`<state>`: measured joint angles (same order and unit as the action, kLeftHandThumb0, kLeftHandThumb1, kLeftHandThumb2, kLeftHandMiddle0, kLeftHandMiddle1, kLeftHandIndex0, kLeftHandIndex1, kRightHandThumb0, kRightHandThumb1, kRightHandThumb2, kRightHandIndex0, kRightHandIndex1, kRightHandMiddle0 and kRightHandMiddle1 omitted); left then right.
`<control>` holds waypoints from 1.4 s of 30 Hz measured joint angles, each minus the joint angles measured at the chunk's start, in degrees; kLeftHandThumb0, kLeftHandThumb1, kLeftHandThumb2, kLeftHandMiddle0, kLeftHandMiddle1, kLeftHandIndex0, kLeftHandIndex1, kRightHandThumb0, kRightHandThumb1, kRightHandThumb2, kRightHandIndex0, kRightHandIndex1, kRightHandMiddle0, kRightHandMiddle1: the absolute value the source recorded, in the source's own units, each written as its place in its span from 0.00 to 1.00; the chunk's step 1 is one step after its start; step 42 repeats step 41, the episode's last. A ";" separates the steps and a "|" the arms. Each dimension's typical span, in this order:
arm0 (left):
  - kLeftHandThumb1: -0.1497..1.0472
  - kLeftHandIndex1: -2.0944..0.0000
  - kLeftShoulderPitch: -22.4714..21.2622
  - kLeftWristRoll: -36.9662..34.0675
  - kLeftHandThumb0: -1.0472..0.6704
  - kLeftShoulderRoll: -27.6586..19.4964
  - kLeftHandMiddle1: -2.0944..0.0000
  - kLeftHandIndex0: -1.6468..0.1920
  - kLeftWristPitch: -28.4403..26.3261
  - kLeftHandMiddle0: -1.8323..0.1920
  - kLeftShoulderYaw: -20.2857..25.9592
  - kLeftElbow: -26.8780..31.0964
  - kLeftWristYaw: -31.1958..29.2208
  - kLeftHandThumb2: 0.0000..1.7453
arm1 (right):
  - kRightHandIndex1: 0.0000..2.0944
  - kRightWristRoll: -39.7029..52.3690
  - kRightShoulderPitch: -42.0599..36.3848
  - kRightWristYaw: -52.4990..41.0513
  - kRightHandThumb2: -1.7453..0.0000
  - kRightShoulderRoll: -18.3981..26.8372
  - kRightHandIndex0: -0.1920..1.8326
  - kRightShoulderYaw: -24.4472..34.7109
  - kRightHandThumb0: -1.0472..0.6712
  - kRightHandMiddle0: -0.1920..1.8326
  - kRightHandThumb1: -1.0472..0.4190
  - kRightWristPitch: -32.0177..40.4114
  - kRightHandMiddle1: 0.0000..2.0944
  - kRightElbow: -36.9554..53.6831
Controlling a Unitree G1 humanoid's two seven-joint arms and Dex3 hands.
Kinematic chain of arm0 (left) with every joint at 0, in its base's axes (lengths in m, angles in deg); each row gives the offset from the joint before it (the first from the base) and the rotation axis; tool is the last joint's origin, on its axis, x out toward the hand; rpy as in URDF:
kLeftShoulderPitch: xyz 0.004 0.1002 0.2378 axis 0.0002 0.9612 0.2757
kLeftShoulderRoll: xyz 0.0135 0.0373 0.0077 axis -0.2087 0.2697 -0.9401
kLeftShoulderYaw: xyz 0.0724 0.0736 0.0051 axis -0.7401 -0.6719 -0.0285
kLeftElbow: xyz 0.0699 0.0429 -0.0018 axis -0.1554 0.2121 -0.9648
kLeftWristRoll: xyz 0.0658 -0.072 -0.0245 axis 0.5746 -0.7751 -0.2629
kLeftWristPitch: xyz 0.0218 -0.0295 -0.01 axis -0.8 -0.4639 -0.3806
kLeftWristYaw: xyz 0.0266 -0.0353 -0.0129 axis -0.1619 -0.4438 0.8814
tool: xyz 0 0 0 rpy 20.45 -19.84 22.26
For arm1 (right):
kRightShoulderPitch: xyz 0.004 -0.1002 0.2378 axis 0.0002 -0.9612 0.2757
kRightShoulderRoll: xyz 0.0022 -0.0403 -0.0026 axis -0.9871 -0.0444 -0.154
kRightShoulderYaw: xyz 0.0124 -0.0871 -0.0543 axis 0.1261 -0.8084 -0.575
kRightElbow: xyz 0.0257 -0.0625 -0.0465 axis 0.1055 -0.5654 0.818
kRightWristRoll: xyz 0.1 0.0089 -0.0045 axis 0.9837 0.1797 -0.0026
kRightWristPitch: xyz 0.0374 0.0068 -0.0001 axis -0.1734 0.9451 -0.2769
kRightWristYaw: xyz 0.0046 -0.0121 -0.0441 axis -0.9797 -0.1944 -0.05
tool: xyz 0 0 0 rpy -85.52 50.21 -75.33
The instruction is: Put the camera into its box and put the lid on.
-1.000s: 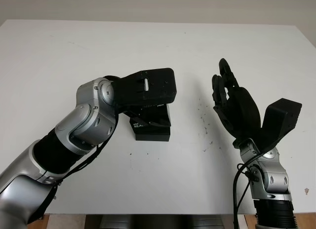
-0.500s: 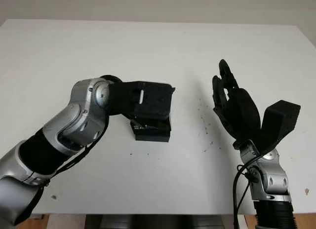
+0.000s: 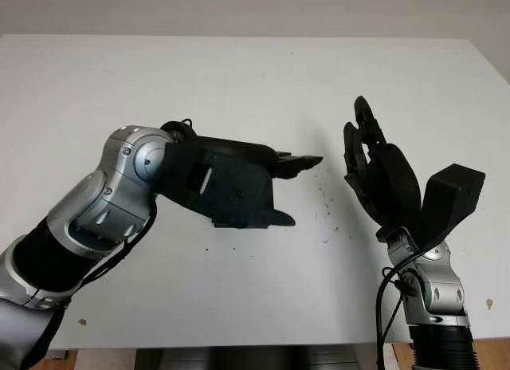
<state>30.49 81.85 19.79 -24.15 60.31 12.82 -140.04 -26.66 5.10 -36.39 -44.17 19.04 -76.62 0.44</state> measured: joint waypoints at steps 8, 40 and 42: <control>1.00 1.00 0.76 0.38 0.17 0.02 1.00 1.00 2.80 1.00 3.32 -2.36 3.66 0.35 | 0.00 -0.05 0.00 -0.23 0.64 0.01 0.00 0.00 0.24 0.00 0.00 -0.15 0.02 -0.78; 1.00 1.00 16.78 -23.26 0.14 22.55 1.00 1.00 21.29 1.00 31.96 -32.96 41.14 0.41 | 0.00 -10.28 2.90 9.64 0.61 -3.84 0.00 -5.54 0.15 0.00 0.00 -1.88 0.00 3.78; 1.00 1.00 17.12 -23.62 0.14 22.67 1.00 1.00 21.25 1.00 32.21 -32.84 41.47 0.41 | 0.00 -9.97 2.78 9.22 0.61 -3.87 0.00 -5.68 0.16 0.00 0.00 -1.57 0.00 3.87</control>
